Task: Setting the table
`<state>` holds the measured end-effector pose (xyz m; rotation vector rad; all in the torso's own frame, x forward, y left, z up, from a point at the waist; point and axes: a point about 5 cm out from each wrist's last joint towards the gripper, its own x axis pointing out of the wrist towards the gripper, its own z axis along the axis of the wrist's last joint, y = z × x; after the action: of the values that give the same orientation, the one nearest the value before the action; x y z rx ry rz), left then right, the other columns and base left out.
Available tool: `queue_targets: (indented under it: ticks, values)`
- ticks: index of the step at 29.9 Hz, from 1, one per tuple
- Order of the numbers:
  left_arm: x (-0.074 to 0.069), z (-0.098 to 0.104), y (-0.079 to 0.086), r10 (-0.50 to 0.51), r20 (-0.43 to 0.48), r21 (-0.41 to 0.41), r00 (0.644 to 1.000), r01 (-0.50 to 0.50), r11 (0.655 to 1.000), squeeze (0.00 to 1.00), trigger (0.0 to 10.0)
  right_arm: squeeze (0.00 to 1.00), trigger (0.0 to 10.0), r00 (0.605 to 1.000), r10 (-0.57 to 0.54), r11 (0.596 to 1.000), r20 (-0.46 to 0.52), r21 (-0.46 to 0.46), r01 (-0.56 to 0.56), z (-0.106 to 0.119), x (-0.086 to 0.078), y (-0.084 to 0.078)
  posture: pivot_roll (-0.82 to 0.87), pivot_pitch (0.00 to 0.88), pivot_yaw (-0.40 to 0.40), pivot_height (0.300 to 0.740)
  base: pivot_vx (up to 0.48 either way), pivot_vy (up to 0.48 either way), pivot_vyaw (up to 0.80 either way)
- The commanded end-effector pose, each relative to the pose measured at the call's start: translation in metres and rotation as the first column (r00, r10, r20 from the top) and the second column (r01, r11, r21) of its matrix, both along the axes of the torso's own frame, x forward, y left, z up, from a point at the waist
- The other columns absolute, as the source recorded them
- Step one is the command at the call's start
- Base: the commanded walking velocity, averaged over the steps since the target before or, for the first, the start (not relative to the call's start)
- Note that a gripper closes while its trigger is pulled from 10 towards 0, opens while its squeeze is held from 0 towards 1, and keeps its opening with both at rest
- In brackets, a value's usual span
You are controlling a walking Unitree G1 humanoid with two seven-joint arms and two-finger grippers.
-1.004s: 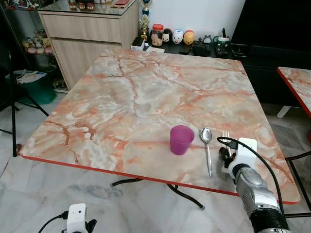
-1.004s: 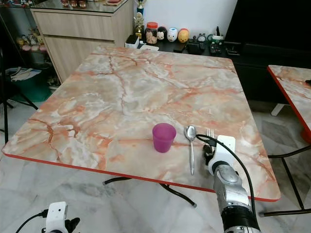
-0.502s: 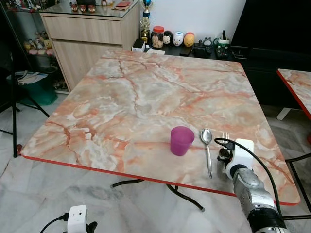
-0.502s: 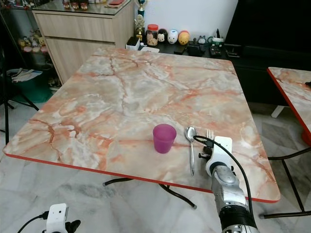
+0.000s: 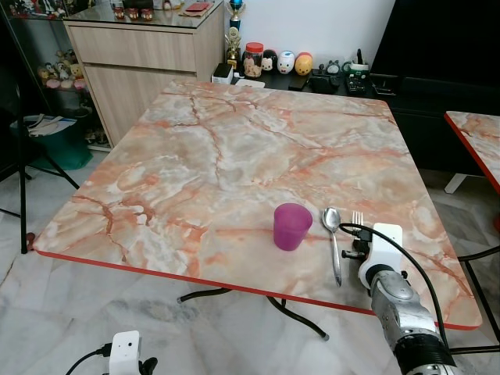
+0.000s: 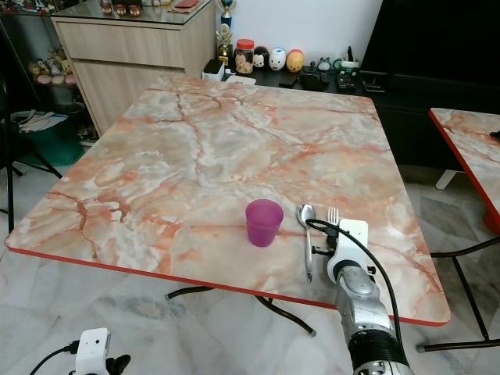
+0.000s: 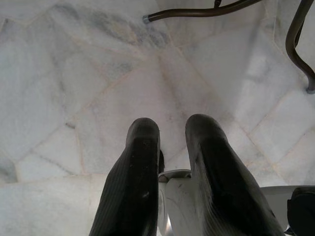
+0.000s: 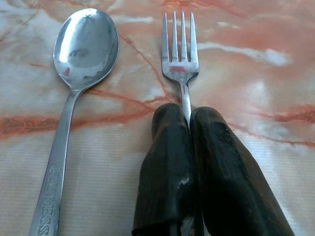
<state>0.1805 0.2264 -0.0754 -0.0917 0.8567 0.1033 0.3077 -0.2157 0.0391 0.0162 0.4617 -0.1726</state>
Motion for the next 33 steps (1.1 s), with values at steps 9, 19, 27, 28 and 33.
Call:
queue_targets:
  ticks: [9,19,27,28,33]
  values:
    - [-0.002,-0.002,-0.003,0.004,-0.008,-0.014,1.0,-0.004,1.0,0.0,10.0,0.0,10.0,0.994,-0.108,0.982,-0.005,-0.158,0.106,0.002,-0.012,-0.024,0.05,0.0,-0.054,0.74,0.0,0.0,0.0]
    - [-0.001,-0.002,-0.005,0.003,-0.002,-0.013,1.0,-0.003,1.0,0.0,10.0,0.0,10.0,0.975,-0.09,0.979,0.204,-0.164,0.125,0.037,-0.003,-0.023,0.05,0.0,-0.051,0.74,0.0,0.0,0.0]
    - [-0.003,-0.003,-0.005,-0.001,-0.004,-0.007,1.0,0.001,1.0,0.0,10.0,0.0,10.0,0.883,0.037,0.991,0.468,-0.133,0.029,0.074,-0.001,0.0,0.05,0.0,-0.048,0.74,0.0,0.0,0.0]
    - [-0.004,-0.003,-0.005,-0.003,-0.004,-0.006,1.0,0.003,1.0,0.0,10.0,0.0,10.0,0.875,0.049,0.99,0.482,-0.137,0.02,0.077,-0.001,0.003,0.05,0.0,-0.048,0.74,0.0,0.0,0.0]
    - [-0.005,-0.003,-0.004,-0.011,-0.009,0.014,1.0,0.011,1.0,0.0,10.0,0.0,10.0,0.809,0.108,0.986,0.577,-0.166,-0.013,0.095,-0.009,0.014,0.06,0.0,-0.053,0.74,0.0,0.0,0.0]
